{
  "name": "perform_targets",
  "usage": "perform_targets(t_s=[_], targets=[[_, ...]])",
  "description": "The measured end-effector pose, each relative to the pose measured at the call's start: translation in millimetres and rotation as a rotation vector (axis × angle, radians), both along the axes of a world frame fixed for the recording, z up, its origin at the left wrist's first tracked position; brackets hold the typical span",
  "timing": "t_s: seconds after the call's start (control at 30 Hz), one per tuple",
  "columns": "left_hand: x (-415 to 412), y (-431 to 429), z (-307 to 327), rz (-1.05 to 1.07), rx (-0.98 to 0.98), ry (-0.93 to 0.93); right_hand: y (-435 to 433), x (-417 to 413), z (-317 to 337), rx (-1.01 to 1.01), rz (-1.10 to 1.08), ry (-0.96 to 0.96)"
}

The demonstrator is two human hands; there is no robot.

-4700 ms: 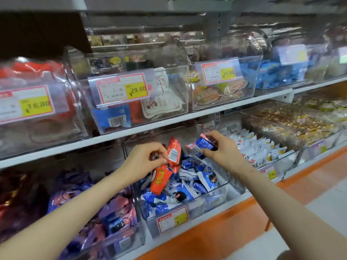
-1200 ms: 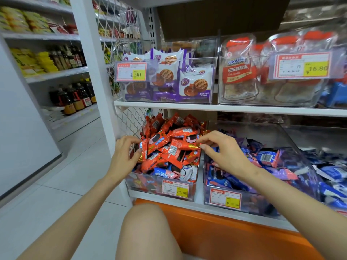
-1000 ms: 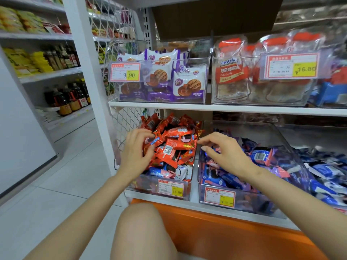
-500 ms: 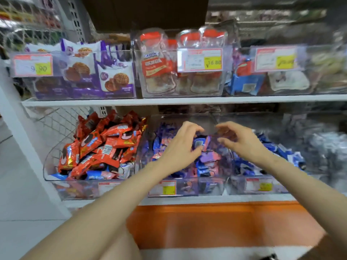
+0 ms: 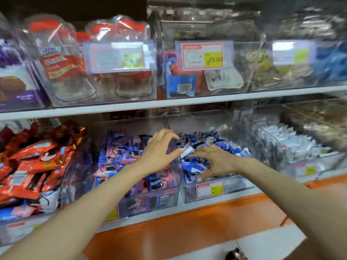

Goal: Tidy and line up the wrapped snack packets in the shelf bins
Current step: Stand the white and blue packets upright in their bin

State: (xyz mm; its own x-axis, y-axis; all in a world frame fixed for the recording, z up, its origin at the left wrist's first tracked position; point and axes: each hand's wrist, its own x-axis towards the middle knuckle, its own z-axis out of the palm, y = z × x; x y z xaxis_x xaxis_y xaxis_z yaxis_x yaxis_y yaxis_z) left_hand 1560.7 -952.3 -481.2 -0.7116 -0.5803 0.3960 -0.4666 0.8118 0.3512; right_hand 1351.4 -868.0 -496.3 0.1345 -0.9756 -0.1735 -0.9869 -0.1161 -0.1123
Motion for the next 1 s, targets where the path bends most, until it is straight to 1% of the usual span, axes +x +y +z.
perform_targets(t_s=[0.07,0.17,0.3,0.4,0.57,0.67,0.8,0.87,1.0], targets=[[2.8,-4.6,-5.8,0.011,0.019,-0.011,-8.4,8.2,1.2,-0.020,0.037,0.061],[-0.3,-10.9,-10.1,0.022,0.025,-0.007,-16.7,11.1,5.0,-0.036,0.038,0.058],[-0.1,-11.5,-13.9,0.027,-0.003,-0.007,-18.8,14.1,8.1,0.177,0.032,-0.007],[1.0,-9.3,-14.2,0.034,-0.002,-0.008,-16.1,18.4,10.8,0.195,0.030,0.010],[-0.4,-7.8,-12.5,0.030,-0.001,-0.007,-12.8,23.7,10.9,0.097,-0.015,-0.086],[0.5,-7.2,-13.6,0.025,-0.020,-0.016,-14.6,14.6,11.8,0.034,-0.057,-0.224],[0.8,-5.1,-13.9,0.028,-0.014,-0.021,-15.1,-6.2,21.6,-0.168,-0.207,-0.402],[1.4,-4.3,-13.8,0.029,-0.005,-0.019,-16.6,-12.8,22.4,-0.278,-0.278,-0.411],[3.1,-3.4,-15.1,0.030,0.002,-0.024,-24.6,-18.7,16.3,-0.420,-0.397,-0.321]])
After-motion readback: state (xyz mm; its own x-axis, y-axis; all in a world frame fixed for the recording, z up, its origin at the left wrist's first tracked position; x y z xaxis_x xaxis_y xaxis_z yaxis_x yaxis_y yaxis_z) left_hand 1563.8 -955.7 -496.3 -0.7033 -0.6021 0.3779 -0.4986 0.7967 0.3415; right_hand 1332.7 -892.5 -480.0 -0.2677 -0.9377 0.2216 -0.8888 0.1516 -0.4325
